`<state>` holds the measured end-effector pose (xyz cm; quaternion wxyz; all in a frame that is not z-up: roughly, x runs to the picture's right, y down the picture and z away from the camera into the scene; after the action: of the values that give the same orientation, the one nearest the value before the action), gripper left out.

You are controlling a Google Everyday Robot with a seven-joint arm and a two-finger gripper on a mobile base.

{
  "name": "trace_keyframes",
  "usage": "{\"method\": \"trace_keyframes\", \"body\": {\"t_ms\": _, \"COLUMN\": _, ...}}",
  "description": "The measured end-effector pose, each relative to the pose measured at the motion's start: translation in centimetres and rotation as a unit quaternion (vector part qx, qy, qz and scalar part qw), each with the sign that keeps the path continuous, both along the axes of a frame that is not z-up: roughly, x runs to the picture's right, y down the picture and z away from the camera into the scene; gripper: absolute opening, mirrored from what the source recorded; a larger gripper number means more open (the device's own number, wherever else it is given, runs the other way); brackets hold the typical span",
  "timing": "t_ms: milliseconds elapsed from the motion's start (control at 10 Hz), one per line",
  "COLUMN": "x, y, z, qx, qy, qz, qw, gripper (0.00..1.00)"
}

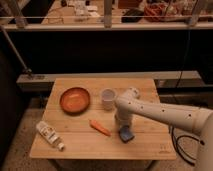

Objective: Wipe the white sponge on the table

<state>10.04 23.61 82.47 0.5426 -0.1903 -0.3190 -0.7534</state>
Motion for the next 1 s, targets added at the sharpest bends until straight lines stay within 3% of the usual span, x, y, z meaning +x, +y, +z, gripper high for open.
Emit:
{"method": "trace_keyframes", "body": {"t_ms": 300, "x": 0.3, "y": 3.7, "z": -3.2, "qx": -0.005, "qy": -0.021, "qz": -0.019, "qw": 0.9996, "gripper": 0.0}}
{"method": "trace_keyframes", "body": {"t_ms": 500, "x": 1.7, "y": 5.5, "z": -4.9, "qx": -0.006, "qy": -0.021, "qz": -0.021, "qw": 0.9996, "gripper": 0.0}}
{"method": "trace_keyframes", "body": {"t_ms": 800, "x": 6.9, "y": 6.3, "z": -5.4, "qx": -0.005, "qy": 0.001, "qz": -0.01, "qw": 0.9999, "gripper": 0.0}}
{"method": "trace_keyframes", "body": {"t_ms": 1000, "x": 11.6, "y": 6.2, "z": -5.0, "qx": 0.001, "qy": 0.034, "qz": 0.014, "qw": 0.9993, "gripper": 0.0}}
